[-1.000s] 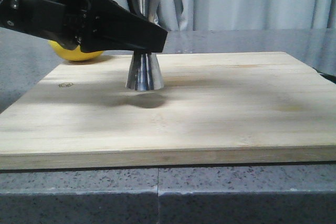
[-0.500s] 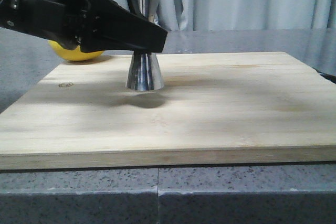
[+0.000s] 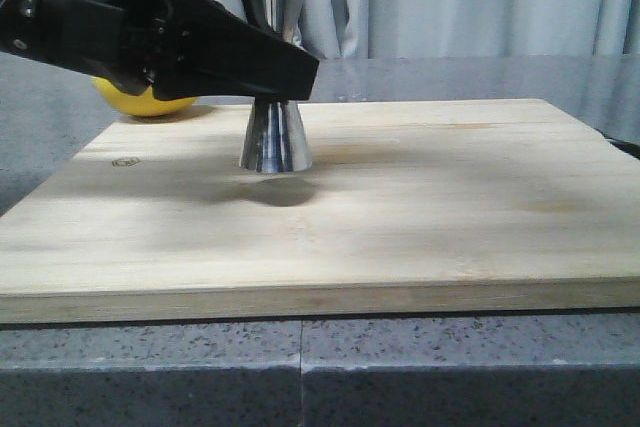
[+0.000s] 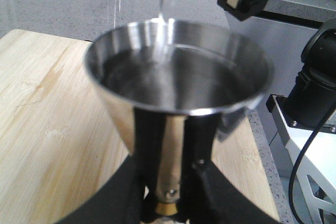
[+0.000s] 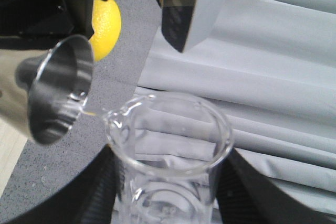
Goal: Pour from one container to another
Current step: 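Tilt the beaker upright and carry it away from the jigger, then lower the beaker onto the board with the right gripper and release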
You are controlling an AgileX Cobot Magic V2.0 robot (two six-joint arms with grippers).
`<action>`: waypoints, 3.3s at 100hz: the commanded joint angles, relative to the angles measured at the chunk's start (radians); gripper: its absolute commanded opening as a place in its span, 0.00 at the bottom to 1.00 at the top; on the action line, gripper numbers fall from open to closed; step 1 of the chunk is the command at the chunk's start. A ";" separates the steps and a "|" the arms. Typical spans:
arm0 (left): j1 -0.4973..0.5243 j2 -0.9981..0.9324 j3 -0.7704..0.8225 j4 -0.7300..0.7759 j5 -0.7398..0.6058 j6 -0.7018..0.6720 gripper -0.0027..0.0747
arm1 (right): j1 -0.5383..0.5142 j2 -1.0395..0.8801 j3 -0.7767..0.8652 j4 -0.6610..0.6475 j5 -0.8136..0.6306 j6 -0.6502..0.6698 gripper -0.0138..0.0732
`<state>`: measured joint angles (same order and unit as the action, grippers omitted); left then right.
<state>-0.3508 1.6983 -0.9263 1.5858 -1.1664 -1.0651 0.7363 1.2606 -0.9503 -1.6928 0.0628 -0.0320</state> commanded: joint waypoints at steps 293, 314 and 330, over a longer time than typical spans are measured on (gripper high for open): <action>-0.009 -0.047 -0.027 -0.047 -0.059 -0.006 0.03 | -0.801 0.371 0.043 0.510 -0.989 0.734 0.32; -0.009 -0.047 -0.027 -0.047 -0.059 -0.006 0.03 | -0.801 0.399 0.043 0.512 -0.989 0.708 0.32; -0.009 -0.047 -0.027 -0.047 -0.059 -0.006 0.03 | -0.801 0.426 0.043 0.516 -1.014 0.703 0.32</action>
<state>-0.3508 1.6983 -0.9263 1.5865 -1.1664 -1.0651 -0.0601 1.7115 -0.8811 -1.2257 -0.8745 0.6861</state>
